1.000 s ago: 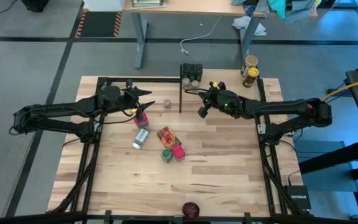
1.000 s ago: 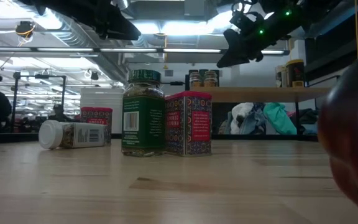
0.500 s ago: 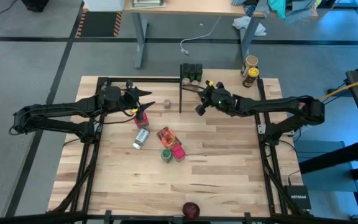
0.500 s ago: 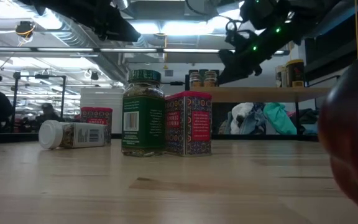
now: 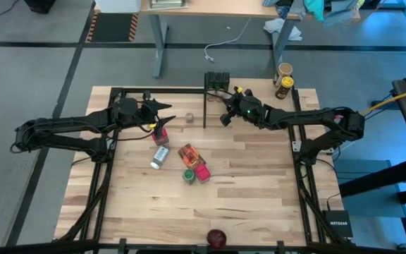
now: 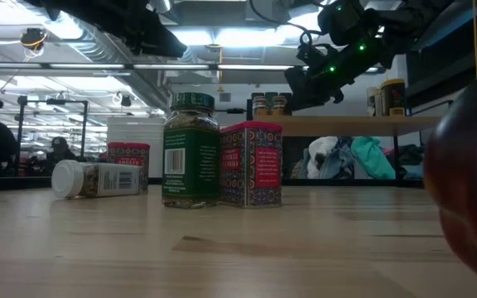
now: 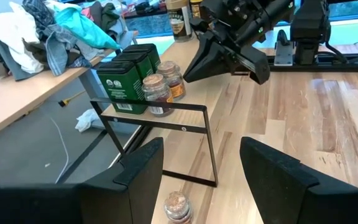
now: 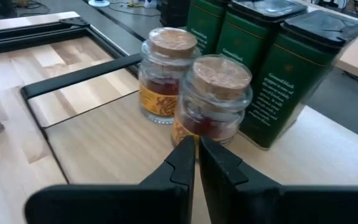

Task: Shelf spices
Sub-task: Put the bottom transparent seasoning bottle on the shelf, then put the transparent seasoning bottle on the shelf

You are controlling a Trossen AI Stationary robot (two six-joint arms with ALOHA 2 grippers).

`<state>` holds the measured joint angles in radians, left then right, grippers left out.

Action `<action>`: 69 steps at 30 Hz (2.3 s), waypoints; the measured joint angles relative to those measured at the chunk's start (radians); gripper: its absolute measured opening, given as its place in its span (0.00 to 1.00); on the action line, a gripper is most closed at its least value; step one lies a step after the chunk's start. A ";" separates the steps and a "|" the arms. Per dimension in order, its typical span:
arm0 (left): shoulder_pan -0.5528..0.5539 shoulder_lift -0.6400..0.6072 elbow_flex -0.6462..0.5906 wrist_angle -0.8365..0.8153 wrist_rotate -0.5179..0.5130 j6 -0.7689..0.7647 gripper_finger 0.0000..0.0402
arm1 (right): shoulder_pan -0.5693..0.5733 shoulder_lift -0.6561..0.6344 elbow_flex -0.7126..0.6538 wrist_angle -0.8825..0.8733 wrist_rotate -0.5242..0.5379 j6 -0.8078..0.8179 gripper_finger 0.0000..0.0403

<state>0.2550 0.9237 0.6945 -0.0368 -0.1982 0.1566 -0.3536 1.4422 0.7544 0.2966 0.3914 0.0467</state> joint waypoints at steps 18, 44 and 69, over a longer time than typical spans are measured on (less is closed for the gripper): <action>0.000 0.010 0.000 0.005 0.000 -0.055 0.52 | 0.218 -0.196 0.000 -0.157 0.034 -0.030 0.07; 0.183 0.582 0.232 -0.028 0.041 -0.113 0.52 | 0.428 -0.215 0.000 -0.312 0.174 -0.026 0.07; 0.250 0.818 0.237 0.077 0.224 -0.086 0.52 | 0.427 -0.214 0.000 -0.352 0.175 0.000 0.07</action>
<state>0.5052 1.7420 0.9314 0.0405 0.0256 0.0708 0.0738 1.2278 0.7544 -0.0554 0.5667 0.0467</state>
